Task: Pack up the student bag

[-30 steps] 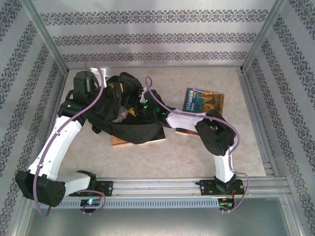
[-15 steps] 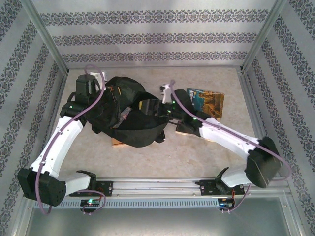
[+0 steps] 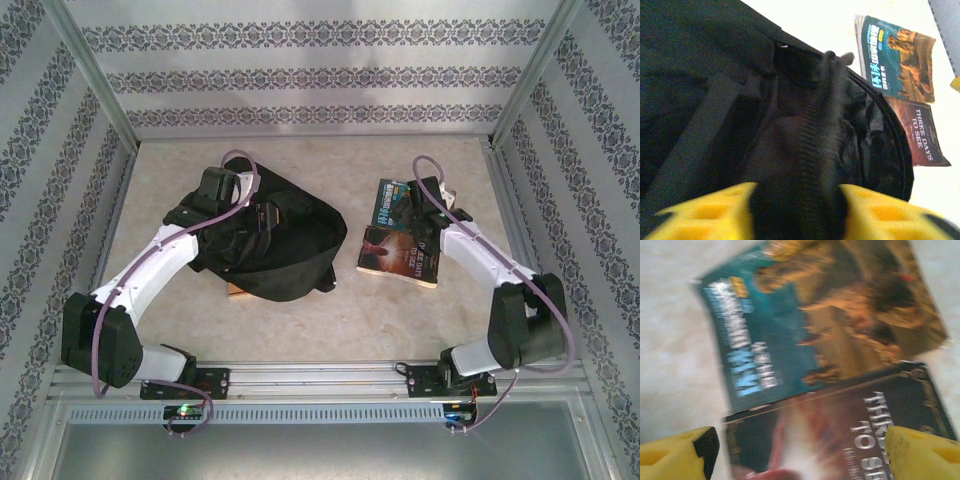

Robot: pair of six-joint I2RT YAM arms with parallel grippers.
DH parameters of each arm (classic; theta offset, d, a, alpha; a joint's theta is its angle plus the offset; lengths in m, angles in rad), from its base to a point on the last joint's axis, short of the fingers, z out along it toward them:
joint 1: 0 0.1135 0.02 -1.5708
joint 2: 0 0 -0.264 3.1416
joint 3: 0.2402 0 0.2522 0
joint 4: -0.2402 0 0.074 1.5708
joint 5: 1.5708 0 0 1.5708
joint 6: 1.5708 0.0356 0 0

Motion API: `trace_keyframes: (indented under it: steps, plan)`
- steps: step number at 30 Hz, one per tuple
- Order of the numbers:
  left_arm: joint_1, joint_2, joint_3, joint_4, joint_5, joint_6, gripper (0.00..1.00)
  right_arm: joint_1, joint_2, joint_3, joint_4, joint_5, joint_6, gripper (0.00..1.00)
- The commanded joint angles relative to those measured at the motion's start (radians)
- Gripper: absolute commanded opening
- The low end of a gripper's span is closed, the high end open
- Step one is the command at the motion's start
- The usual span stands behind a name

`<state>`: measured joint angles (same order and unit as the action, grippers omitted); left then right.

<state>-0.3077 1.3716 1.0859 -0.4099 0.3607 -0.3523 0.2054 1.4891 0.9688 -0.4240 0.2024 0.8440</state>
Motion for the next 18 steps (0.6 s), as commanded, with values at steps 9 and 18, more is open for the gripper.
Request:
trace_keyframes:
  steps: [9, 18]
  plan:
    - [0.0, -0.081, -0.017, -0.071, -0.262, 0.097, 0.78, -0.012, 0.129, -0.104, -0.091, -0.161, 0.108, 0.86]
    - [0.002, -0.134, 0.035, -0.119, -0.324, 0.093, 1.0, 0.19, -0.042, -0.214, -0.062, -0.199, 0.243, 0.85]
